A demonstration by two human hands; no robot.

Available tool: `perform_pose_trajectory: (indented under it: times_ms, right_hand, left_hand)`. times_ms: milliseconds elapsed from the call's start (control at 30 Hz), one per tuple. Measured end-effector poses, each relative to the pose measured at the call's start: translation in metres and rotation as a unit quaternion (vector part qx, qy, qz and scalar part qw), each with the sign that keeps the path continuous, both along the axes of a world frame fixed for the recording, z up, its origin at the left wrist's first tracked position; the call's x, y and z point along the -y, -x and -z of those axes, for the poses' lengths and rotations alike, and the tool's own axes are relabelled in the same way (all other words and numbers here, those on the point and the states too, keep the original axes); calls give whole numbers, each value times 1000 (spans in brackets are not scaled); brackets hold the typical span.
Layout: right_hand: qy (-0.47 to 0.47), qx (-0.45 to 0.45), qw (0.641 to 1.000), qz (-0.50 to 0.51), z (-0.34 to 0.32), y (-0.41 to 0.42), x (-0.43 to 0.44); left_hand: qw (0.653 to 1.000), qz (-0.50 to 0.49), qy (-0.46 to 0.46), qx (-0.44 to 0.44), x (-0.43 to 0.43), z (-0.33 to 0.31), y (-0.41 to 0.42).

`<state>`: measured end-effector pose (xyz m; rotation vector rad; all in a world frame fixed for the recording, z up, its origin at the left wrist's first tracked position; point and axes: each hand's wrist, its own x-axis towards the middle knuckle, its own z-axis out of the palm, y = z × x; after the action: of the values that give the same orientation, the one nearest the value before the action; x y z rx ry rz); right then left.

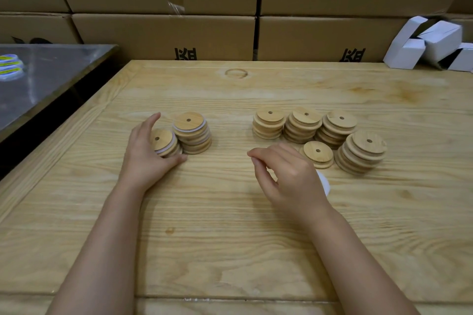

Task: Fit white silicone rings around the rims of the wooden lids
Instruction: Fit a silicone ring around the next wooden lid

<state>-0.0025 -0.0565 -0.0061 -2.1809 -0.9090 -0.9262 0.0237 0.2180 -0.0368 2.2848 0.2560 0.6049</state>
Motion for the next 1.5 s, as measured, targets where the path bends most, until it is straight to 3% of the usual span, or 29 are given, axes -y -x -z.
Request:
perform_pose_trajectory:
  times_ms: [267,400,500,633,767,933,1067,1267,1367,1500]
  right_hand:
    - [7,-11,999,36,-3,0,5]
    - [4,-70,987,142,-6,-6,14]
    - [23,-137,959,247,-3,-14,24]
    - [124,-223,905,341,0,-20,32]
    - [228,-270,854,382,3,-22,31]
    - [251,-273,852,370,0,-18,28]
    - [230,-267,878,325,-3,-14,22]
    - [254,-236,910,229,-1,-11,13]
    - [271,-222,925,144,0,-9,5]
    - [266,-211,940,36,3,-1,-9]
  left_hand:
    - [999,-21,-50,5,-4,3,-2]
    - [998,-18,-55,-8,-2,2,-1]
    - [999,-27,-27,-5,0,-2,2]
    - [988,-66,-63,122,7,-13,12]
    - [932,-89,-175,304,15,-17,15]
    - [907,-6,-249,339,45,-18,11]
    - [920,114,-236,290,84,-17,16]
    - [961,208,-174,47,88,-7,12]
    - [953,258,-157,-6,85,-4,5]
    - [915,327,-224,-71,91,-3,1]
